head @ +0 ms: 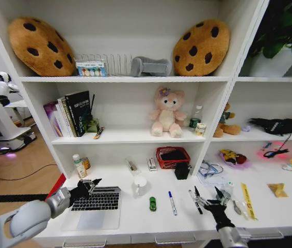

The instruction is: Organize the objects on the table.

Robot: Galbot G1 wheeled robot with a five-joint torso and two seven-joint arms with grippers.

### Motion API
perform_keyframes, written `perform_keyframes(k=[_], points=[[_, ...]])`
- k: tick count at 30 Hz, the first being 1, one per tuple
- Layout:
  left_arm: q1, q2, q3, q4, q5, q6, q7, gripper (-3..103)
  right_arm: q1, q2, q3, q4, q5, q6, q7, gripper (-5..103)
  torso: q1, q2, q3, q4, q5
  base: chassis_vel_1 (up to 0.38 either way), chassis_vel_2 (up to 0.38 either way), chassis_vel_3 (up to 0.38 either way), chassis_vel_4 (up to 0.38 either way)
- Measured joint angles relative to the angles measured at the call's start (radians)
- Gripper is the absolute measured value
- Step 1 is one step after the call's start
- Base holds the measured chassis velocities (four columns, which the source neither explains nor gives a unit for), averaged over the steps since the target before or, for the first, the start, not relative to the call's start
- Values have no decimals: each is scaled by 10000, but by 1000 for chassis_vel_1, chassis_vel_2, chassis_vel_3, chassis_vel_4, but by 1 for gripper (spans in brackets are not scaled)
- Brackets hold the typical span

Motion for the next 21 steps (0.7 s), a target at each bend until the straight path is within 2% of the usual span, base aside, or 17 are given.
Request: perform_keyframes(k=[3,6,9,11,13,14,15,16,17,18,19,20,21], points=[[120,64,83,-232,26,136,-71,0,-70,89,26,15,1,56,29,100,0,0,1,-1,1,0,0,0,0],[615,-89,116,-275,390,174,-152,0,-149,149,79,93,20,108,47,100,1,0,1,-1,-4,0,0,0,0],[1328,-396,-85,-293,880,163,-248,0,-201,161,159,163,33,170,62,100,0,0,0,-1,-5,0,0,0,0],[1369,-419,-108,-299,899,161,-257,0,-201,162,168,171,34,174,64,100,1,0,0,-2,-3,0,0,0,0],[2128,-809,-445,-427,1157,127,-309,0,-206,160,236,207,66,178,81,100,0,0,1,0,-2,0,0,0,0],[2128,-809,-445,-427,1157,127,-309,0,-206,160,236,207,66,178,81,100,0,0,1,0,-2,0,0,0,0],[3198,-1269,-915,-512,1485,30,-332,0,-179,144,313,273,161,166,120,100,0,0,0,-1,-10,0,0,0,0],[4125,-1740,-1551,-517,1859,-122,-332,0,-139,122,330,281,187,147,137,100,0,0,0,-1,-3,0,0,0,0],[5226,-2520,-1801,-257,2709,-419,-166,0,-75,99,289,282,188,116,164,100,0,1,0,4,-5,0,0,0,0],[5226,-2520,-1801,-257,2709,-419,-166,0,-75,99,289,282,188,116,164,100,0,1,0,4,-5,0,0,0,0],[5460,-2878,-1713,-27,3141,-587,-100,0,-55,92,240,272,162,105,175,100,0,0,0,3,-6,0,0,0,0],[5541,-3536,-1448,367,3604,-767,4,0,-61,88,146,262,79,90,187,100,-1,1,-1,2,-2,0,0,0,0],[5541,-3536,-1448,367,3604,-767,4,0,-61,88,146,262,79,90,187,100,-1,1,-1,2,-2,0,0,0,0]])
